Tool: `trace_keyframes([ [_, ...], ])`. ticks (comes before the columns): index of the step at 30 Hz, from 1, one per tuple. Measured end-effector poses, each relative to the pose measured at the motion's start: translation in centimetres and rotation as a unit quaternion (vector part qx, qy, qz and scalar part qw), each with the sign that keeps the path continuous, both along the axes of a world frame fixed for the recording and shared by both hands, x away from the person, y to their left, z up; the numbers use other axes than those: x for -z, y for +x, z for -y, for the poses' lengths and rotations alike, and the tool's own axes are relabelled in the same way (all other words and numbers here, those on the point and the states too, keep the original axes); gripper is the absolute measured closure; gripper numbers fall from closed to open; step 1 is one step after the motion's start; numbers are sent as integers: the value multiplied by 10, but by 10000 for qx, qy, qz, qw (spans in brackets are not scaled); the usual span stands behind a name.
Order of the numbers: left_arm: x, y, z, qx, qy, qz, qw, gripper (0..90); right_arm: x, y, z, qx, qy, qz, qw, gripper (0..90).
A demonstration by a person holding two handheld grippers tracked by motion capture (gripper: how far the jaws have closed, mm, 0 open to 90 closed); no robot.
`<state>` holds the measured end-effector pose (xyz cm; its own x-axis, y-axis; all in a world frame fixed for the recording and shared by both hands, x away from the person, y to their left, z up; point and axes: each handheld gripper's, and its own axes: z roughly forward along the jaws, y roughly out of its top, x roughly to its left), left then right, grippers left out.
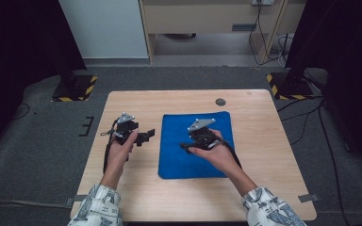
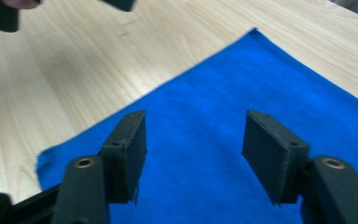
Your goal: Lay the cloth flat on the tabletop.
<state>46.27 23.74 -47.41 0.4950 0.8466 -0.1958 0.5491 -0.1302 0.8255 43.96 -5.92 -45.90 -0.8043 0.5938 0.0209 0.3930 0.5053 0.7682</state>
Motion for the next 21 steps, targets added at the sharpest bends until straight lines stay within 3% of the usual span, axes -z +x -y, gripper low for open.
trace_keyframes([
  [3, 0, -1, -2, -23, 40, 15, 10000, 98, 1, -6, -10, -111, 78, -44, 9999, 463],
  [7, 1, -9, -6, -140, -1, -44, 9999, 98, 4, -16, -25, -338, -47, -39, 9994, 479],
  [10, 2, -13, -7, -102, 151, -40, 9998, 98, 10, -21, -35, -423, -20, -93, 9991, 482],
  [21, 9, -10, -25, -352, 91, -146, 9992, 98, 26, -38, -62, -756, -54, -272, 9968, 550],
])
